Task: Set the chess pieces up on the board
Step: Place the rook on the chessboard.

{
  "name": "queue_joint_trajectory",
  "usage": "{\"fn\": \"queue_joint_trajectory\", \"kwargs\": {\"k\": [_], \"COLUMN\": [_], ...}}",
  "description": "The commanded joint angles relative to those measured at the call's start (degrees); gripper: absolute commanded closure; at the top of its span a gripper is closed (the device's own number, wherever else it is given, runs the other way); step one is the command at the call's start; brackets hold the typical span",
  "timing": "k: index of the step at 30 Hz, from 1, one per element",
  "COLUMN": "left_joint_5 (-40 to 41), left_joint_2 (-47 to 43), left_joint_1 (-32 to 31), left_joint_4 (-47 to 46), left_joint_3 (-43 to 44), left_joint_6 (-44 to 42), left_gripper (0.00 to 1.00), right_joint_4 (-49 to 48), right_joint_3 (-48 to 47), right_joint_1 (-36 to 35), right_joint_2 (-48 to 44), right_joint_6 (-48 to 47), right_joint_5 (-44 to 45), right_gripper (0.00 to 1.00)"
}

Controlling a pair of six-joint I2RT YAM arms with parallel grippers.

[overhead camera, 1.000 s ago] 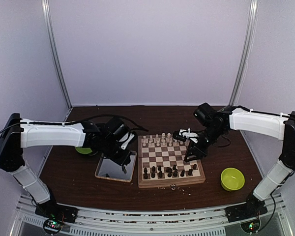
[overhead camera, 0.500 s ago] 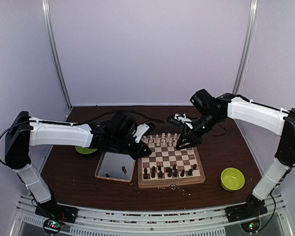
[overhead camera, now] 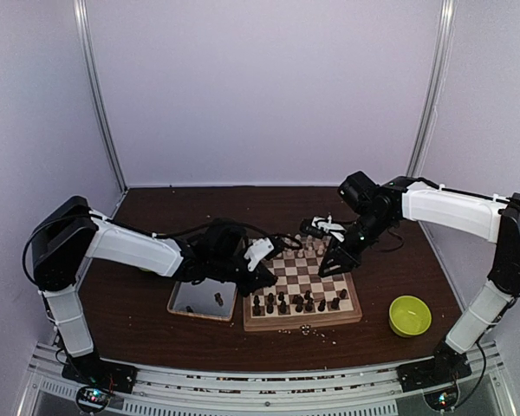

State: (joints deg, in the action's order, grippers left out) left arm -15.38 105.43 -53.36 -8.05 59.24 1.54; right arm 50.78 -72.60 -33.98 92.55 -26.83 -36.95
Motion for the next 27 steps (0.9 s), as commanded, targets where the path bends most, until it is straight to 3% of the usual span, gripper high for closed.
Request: {"fn": "queue_joint_trajectory", "kwargs": {"k": [1, 20, 27], "left_joint_5": [-3.65, -3.98, -3.61], "left_joint_2": [3.00, 7.33, 6.72], "left_joint_1": [-0.25, 3.15, 3.42], "left_joint_4": [-7.37, -9.61, -9.58], "left_joint_3": [-0.50, -1.45, -2.02], "left_joint_6": [-2.63, -4.04, -3.92], "left_gripper": [1.00, 0.98, 0.88], "right_joint_4": [-1.22, -3.50, -3.75], "right_joint_3": [0.29, 1.88, 1.37], "right_joint_1": [0.14, 0.14, 0.14], "right_joint_2": [-1.56, -0.55, 0.86], "right_joint_6": [0.72, 0.47, 0.37], "right_joint_5": [3.13, 2.99, 2.15], "right_gripper": [0.67, 0.67, 0.67]}}
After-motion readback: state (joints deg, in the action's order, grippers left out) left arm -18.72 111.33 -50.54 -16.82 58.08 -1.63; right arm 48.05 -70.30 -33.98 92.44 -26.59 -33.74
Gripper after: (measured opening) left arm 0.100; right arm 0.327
